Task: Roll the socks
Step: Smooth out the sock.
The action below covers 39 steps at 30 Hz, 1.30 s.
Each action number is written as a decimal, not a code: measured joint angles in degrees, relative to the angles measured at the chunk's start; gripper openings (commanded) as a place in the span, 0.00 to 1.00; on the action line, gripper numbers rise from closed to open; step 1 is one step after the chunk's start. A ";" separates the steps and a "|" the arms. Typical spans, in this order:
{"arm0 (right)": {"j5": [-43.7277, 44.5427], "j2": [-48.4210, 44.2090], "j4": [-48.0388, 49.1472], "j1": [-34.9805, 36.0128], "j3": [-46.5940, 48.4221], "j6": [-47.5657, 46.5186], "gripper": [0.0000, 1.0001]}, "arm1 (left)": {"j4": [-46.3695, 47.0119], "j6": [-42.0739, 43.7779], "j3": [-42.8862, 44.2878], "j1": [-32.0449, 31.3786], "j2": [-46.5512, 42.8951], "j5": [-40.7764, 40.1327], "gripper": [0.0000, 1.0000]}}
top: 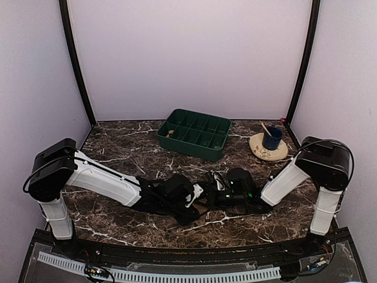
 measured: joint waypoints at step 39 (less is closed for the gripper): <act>1.18 5.11 -2.16 -8.46 4.09 -8.35 0.02 | -0.70 -1.33 0.52 0.00 0.44 -0.31 0.42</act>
